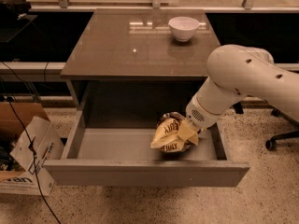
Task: Pick brown chip bag from top drawer and place on counter
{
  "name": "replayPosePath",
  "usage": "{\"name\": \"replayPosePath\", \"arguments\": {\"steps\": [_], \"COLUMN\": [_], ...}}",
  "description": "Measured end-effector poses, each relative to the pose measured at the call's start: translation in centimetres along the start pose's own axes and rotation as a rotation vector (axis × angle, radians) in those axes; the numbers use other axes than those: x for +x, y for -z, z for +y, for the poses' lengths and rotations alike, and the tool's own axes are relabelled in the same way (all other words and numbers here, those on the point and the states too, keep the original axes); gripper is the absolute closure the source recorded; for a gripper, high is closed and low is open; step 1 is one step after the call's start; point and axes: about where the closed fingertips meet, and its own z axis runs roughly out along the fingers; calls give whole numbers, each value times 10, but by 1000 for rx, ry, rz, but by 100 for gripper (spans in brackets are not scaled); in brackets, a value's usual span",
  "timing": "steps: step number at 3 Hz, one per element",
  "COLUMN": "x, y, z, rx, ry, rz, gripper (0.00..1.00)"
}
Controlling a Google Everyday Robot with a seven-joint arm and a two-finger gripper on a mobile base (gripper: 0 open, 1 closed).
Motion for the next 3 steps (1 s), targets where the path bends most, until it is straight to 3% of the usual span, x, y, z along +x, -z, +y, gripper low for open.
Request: {"name": "replayPosePath", "arguments": {"steps": [1,2,3], "x": [-12,-33,-50], "y": [52,113,174], "z": [-7,-14,-9], "rx": [-45,-75,-129], "ry": [47,138,285], "rz": [-120,-243,-341], "gripper": [100,100,100]}}
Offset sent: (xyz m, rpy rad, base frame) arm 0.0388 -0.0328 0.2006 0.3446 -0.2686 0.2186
